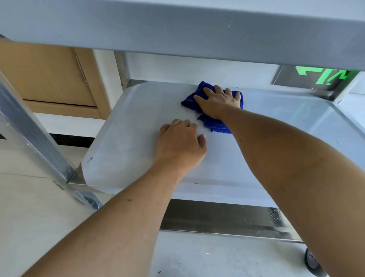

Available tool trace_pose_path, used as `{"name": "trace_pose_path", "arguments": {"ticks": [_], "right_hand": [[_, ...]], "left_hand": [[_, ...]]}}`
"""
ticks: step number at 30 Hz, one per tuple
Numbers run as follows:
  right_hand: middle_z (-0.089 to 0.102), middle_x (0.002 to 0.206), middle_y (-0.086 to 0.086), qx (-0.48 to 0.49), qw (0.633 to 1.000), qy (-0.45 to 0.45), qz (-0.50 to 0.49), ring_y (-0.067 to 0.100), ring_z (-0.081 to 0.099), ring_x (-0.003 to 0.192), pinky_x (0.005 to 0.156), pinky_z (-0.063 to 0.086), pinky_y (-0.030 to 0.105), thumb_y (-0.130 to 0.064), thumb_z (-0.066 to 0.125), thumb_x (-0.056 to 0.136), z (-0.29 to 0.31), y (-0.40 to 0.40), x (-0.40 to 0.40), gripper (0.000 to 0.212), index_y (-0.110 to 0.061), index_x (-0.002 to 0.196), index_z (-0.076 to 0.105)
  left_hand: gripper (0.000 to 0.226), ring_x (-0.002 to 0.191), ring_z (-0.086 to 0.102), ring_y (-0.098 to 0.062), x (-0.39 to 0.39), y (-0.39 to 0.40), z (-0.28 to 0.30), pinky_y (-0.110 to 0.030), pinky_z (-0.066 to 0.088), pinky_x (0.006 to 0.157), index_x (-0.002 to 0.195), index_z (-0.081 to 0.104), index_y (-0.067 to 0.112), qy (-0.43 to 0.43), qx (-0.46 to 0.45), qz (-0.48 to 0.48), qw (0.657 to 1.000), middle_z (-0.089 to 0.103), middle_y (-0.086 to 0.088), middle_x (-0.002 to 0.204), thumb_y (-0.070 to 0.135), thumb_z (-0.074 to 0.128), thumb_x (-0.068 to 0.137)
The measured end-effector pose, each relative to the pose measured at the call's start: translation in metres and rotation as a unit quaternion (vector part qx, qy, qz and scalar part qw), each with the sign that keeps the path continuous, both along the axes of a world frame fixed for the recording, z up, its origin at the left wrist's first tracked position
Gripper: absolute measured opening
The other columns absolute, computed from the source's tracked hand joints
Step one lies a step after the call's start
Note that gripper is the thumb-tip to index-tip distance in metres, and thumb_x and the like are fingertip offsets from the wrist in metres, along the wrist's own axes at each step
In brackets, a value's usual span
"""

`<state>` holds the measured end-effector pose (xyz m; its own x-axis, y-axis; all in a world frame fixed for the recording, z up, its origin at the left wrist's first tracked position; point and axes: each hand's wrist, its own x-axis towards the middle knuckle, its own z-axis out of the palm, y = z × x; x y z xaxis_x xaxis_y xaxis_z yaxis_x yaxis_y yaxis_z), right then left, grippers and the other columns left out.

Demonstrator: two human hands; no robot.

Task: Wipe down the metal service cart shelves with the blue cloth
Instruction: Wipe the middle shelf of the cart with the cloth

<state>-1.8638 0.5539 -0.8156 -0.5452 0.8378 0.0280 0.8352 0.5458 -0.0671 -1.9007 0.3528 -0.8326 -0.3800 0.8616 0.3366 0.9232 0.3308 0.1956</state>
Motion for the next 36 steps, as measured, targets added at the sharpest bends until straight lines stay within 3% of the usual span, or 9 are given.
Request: {"name": "trace_pose_path", "arguments": {"ticks": [4, 8, 10, 14, 17, 21, 27, 30, 36], "right_hand": [[0.032, 0.159, 0.003, 0.002, 1.0, 0.005, -0.002, 0.036, 0.023, 0.144, 0.114, 0.011, 0.061, -0.074, 0.017, 0.091, -0.003, -0.015, 0.01, 0.07, -0.037, 0.147, 0.036], [0.032, 0.159, 0.003, -0.001, 1.0, 0.007, 0.005, 0.037, 0.023, 0.143, 0.113, 0.011, 0.062, -0.073, 0.017, 0.09, -0.005, -0.039, 0.031, 0.069, -0.037, 0.146, 0.036], [0.033, 0.157, 0.004, -0.003, 1.0, 0.015, 0.005, 0.037, 0.023, 0.142, 0.112, 0.01, 0.062, -0.071, 0.017, 0.091, -0.007, -0.054, 0.048, 0.067, -0.036, 0.143, 0.038], [0.034, 0.156, 0.005, -0.009, 1.0, 0.025, 0.0, 0.037, 0.023, 0.141, 0.113, 0.009, 0.061, -0.067, 0.016, 0.093, -0.008, -0.093, 0.085, 0.063, -0.033, 0.139, 0.042], [0.03, 0.159, 0.005, -0.015, 1.0, 0.027, -0.003, 0.038, 0.018, 0.145, 0.115, 0.005, 0.063, -0.067, 0.016, 0.093, -0.007, -0.118, 0.117, 0.065, -0.033, 0.144, 0.038], [0.027, 0.161, 0.005, -0.027, 0.999, 0.024, -0.006, 0.037, 0.015, 0.147, 0.115, 0.004, 0.063, -0.068, 0.018, 0.092, -0.005, -0.146, 0.148, 0.066, -0.034, 0.145, 0.037], [0.023, 0.164, 0.002, -0.028, 0.999, 0.034, -0.002, 0.037, 0.01, 0.15, 0.116, 0.001, 0.062, -0.069, 0.018, 0.092, -0.007, -0.171, 0.19, 0.068, -0.037, 0.15, 0.032], [0.022, 0.164, 0.0, -0.027, 0.999, 0.032, -0.026, 0.035, 0.012, 0.15, 0.117, 0.002, 0.061, -0.069, 0.019, 0.092, -0.007, -0.167, 0.218, 0.067, -0.037, 0.149, 0.031], [0.019, 0.165, -0.004, -0.032, 0.996, 0.012, -0.077, 0.032, 0.013, 0.15, 0.117, 0.002, 0.061, -0.072, 0.017, 0.09, -0.003, -0.141, 0.247, 0.069, -0.042, 0.152, 0.026]], "left_hand": [[0.037, 0.11, 0.053, -0.019, 0.001, -0.001, 0.004, -0.04, 0.042, 0.096, 0.102, 0.064, 0.016, -0.001, -0.005, -0.007, 1.0, 0.066, 0.0, 0.107, 0.04, 0.037, 0.093], [0.027, 0.098, 0.055, -0.021, -0.001, -0.005, 0.006, -0.04, 0.045, 0.086, 0.078, 0.052, 0.021, -0.018, 0.01, -0.017, 1.0, 0.065, -0.001, 0.093, 0.039, 0.04, 0.092], [0.026, 0.097, 0.055, -0.023, 0.001, -0.004, 0.008, -0.039, 0.045, 0.085, 0.076, 0.051, 0.022, -0.028, 0.007, -0.019, 0.999, 0.066, -0.002, 0.094, 0.039, 0.041, 0.093], [0.034, 0.109, 0.053, -0.027, 0.005, -0.002, 0.015, -0.038, 0.044, 0.091, 0.1, 0.065, 0.015, -0.02, -0.033, -0.004, 0.999, 0.064, -0.005, 0.113, 0.037, 0.04, 0.095], [0.033, 0.111, 0.052, -0.027, 0.008, -0.001, 0.025, -0.039, 0.043, 0.092, 0.104, 0.065, 0.019, 0.0, -0.091, 0.016, 0.996, 0.062, -0.003, 0.118, 0.032, 0.037, 0.093], [0.039, 0.124, 0.043, -0.027, 0.024, 0.006, 0.043, -0.043, 0.034, 0.102, 0.119, 0.061, 0.019, 0.011, -0.183, 0.099, 0.978, 0.059, -0.008, 0.126, 0.036, 0.041, 0.09], [0.043, 0.127, 0.041, -0.029, 0.054, 0.002, 0.048, -0.042, 0.035, 0.1, 0.131, 0.053, 0.019, 0.015, -0.25, 0.181, 0.951, 0.053, -0.009, 0.135, 0.032, 0.039, 0.092], [0.039, 0.121, 0.045, -0.031, 0.062, 0.0, 0.048, -0.041, 0.037, 0.096, 0.127, 0.053, 0.016, 0.027, -0.205, 0.141, 0.968, 0.055, -0.01, 0.13, 0.028, 0.039, 0.092], [0.021, 0.115, 0.05, -0.03, 0.106, 0.02, 0.042, -0.035, 0.045, 0.088, 0.104, 0.059, 0.012, -0.023, -0.108, -0.087, 0.99, 0.06, -0.009, 0.12, 0.021, 0.049, 0.088]]}}
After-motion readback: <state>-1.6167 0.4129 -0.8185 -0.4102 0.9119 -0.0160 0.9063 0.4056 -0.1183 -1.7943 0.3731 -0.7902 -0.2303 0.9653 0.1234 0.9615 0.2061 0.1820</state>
